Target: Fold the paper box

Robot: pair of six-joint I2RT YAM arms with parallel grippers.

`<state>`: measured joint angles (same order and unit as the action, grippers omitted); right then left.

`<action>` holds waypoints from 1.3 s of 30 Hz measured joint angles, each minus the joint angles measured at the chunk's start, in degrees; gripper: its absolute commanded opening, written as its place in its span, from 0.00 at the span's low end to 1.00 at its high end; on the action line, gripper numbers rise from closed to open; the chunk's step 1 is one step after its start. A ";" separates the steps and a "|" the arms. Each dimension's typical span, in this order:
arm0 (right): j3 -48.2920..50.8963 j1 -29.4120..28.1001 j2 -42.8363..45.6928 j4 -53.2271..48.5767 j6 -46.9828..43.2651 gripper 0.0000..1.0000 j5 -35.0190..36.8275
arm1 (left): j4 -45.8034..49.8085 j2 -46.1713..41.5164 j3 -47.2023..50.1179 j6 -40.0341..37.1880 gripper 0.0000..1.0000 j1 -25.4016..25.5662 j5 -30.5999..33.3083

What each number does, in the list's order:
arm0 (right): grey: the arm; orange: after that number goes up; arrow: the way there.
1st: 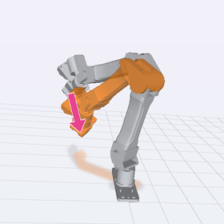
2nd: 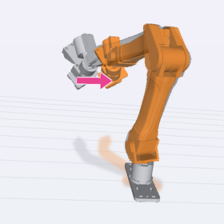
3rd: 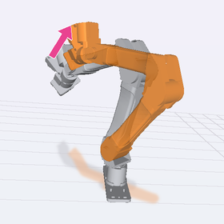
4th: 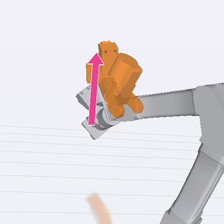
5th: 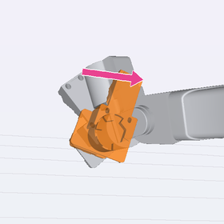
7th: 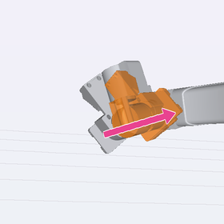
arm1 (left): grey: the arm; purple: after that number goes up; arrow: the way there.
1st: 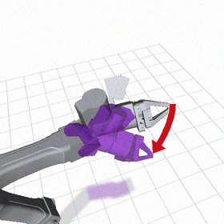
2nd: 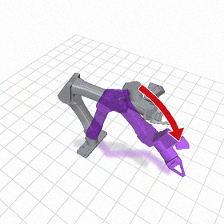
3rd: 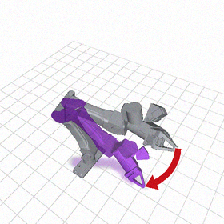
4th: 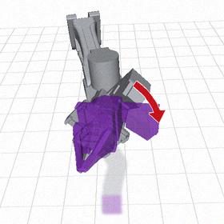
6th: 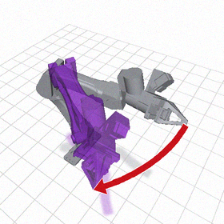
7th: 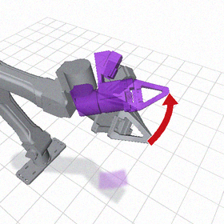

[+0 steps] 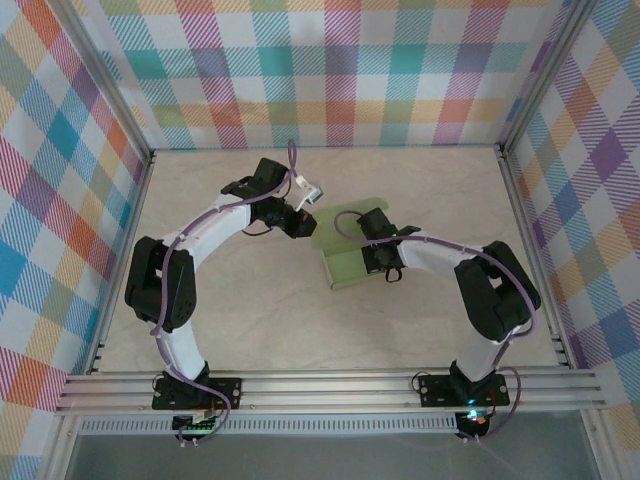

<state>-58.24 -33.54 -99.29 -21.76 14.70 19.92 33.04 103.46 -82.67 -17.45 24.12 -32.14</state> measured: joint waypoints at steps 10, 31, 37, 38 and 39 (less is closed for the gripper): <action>-4.17 -4.90 -6.14 -1.46 3.56 0.00 11.26 | 0.00 0.35 -0.04 0.02 0.00 -1.01 -0.63; 0.72 -2.99 2.47 4.09 4.00 0.40 -0.57 | 1.49 0.74 -0.83 -0.22 0.00 -1.46 -1.05; 0.74 -2.45 6.75 4.17 3.96 0.47 -1.29 | 1.68 0.74 -0.83 -0.42 0.00 -1.46 -1.29; 0.79 -2.25 7.30 4.22 3.96 0.47 -1.68 | 1.77 0.74 -0.83 -0.42 0.00 -1.46 -1.29; 0.92 -1.81 7.87 4.28 3.98 0.47 -2.25 | 1.81 0.74 -0.83 -0.42 0.00 -1.46 -1.31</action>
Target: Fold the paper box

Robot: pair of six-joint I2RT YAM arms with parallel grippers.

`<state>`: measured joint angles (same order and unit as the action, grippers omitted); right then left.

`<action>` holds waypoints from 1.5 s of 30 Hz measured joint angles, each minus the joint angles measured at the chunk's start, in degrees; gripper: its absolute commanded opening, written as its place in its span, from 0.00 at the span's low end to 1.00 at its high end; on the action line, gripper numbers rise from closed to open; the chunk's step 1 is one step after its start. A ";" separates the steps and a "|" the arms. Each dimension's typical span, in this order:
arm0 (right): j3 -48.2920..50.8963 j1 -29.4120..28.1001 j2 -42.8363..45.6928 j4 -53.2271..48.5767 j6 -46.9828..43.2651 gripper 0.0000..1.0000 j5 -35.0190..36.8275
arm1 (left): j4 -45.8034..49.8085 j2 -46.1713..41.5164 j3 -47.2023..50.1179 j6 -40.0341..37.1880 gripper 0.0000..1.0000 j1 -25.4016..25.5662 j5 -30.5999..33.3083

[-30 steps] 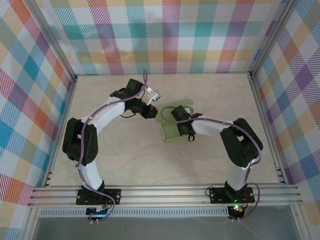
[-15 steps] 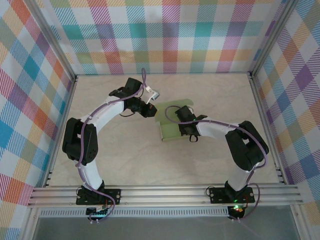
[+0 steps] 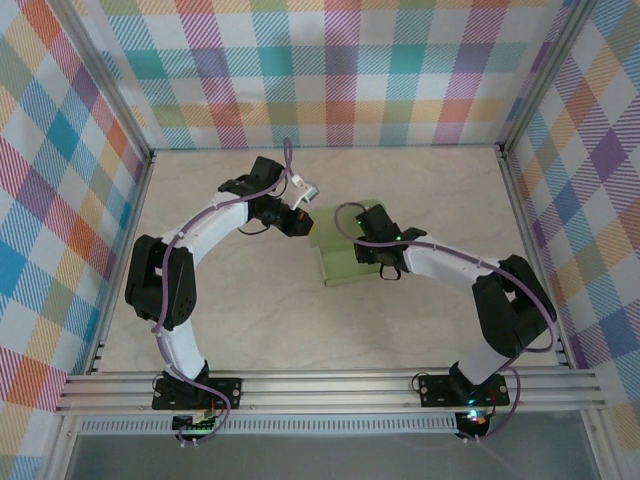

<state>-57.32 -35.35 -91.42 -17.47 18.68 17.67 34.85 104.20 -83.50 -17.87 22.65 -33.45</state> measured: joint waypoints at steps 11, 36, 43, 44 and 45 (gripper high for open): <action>2.91 4.87 6.58 0.90 -6.03 0.54 -8.26 | 0.00 0.00 0.00 -0.09 0.00 0.00 0.00; -26.08 24.41 -7.61 -25.42 -56.57 0.63 -43.41 | 10.40 4.13 -5.97 -10.93 0.00 -2.19 -6.19; -27.21 24.41 -9.35 -28.00 -60.52 0.45 -45.35 | 11.37 4.20 -6.36 -11.52 0.00 -2.19 -6.19; -27.21 24.41 -9.35 -28.15 -60.98 0.44 -45.53 | 11.50 4.20 -6.34 -11.54 0.00 -2.19 -6.16; -27.21 24.41 -9.35 -28.44 -61.42 0.43 -45.81 | 11.58 4.20 -6.36 -11.54 0.00 -2.19 -6.16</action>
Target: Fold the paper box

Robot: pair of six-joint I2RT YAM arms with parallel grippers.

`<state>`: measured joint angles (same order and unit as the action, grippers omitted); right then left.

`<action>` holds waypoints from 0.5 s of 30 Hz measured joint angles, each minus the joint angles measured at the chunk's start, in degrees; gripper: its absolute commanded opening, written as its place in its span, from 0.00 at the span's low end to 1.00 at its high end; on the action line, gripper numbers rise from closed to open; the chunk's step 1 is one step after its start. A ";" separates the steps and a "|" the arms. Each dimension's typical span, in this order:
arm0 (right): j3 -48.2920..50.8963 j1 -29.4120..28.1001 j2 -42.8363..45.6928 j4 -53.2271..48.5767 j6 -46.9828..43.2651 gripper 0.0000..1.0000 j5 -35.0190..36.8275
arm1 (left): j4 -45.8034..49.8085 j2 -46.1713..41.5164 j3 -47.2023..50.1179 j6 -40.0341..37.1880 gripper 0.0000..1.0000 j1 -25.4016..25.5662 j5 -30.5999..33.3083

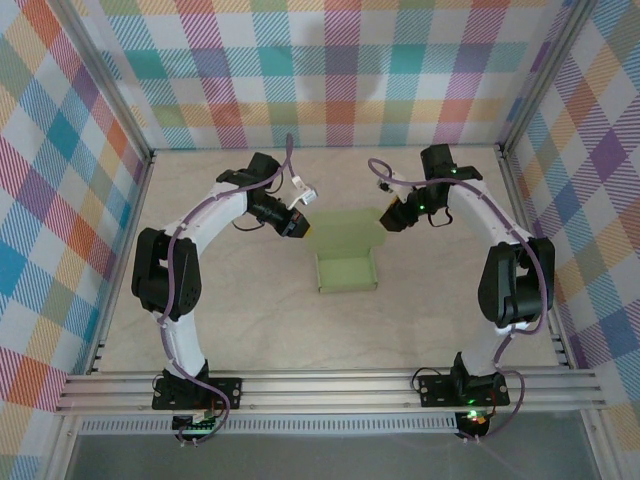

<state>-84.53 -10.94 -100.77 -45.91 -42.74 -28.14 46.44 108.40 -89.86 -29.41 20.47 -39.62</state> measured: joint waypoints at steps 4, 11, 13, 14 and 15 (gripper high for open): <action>0.00 -0.39 0.00 -1.38 -1.57 0.40 -0.50 | 0.00 0.00 -0.02 0.00 0.00 0.00 0.00; 0.00 -1.55 -0.20 -1.75 -3.30 0.36 -0.46 | 0.00 0.00 -0.04 0.00 0.00 0.00 -0.02; 0.00 -1.75 -0.70 -1.77 -3.65 0.34 -0.44 | 0.00 0.00 -0.09 0.00 0.00 0.00 -0.02; 0.00 -1.86 -1.01 -1.77 -3.87 0.34 -0.44 | 0.00 0.00 -0.09 0.00 0.00 0.00 -0.02; 0.00 -1.90 -1.38 -1.77 -4.07 0.33 -0.44 | 0.00 0.02 -0.09 0.00 0.00 0.00 -0.02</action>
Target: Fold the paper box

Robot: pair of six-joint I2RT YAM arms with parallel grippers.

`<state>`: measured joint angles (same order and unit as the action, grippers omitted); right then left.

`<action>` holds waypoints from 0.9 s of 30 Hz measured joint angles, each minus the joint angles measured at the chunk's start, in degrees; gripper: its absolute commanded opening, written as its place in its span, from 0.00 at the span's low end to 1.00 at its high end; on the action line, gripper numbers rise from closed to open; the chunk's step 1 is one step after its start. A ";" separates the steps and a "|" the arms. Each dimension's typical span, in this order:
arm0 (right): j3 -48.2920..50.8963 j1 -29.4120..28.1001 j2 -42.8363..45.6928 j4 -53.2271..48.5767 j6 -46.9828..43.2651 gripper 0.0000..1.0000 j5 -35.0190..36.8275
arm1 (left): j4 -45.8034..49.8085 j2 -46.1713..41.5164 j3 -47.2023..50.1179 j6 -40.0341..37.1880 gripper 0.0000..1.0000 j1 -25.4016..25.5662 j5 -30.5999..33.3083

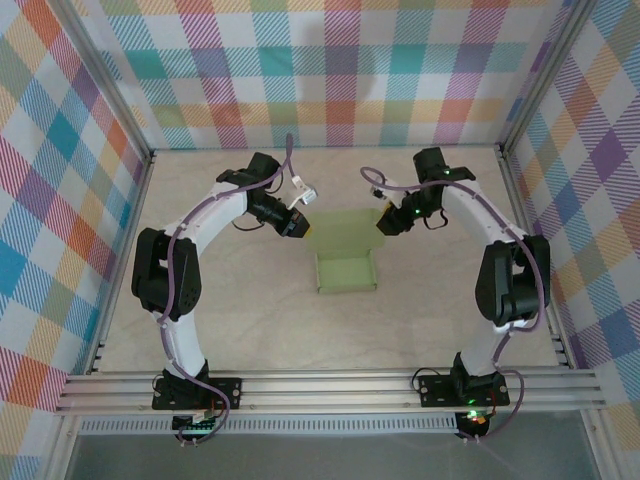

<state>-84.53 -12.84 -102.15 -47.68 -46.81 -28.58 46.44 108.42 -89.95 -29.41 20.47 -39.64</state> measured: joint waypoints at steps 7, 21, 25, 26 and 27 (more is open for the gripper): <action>0.00 -0.37 -1.68 -0.02 -0.61 0.23 -0.02 | 0.02 0.37 -0.22 0.00 0.00 0.00 -0.24; -0.02 -0.44 -2.05 0.07 -0.79 0.00 -0.24 | -0.13 0.52 -0.31 0.35 0.21 0.00 -0.31; -0.02 -0.79 -1.75 0.22 -0.79 0.00 -0.13 | -0.55 0.52 -0.31 1.27 0.24 0.00 -0.17; -0.02 -0.90 -1.68 0.20 -0.79 0.00 -0.09 | -0.55 0.52 -0.31 1.33 0.24 0.00 -0.17; -0.02 -1.01 -1.60 0.20 -0.76 0.00 0.02 | -0.61 0.52 -0.31 1.44 0.24 0.00 -0.17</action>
<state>-84.55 -13.85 -103.74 -47.48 -47.57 -28.56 45.82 108.95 -90.26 -27.97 20.47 -39.81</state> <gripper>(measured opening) 0.050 0.236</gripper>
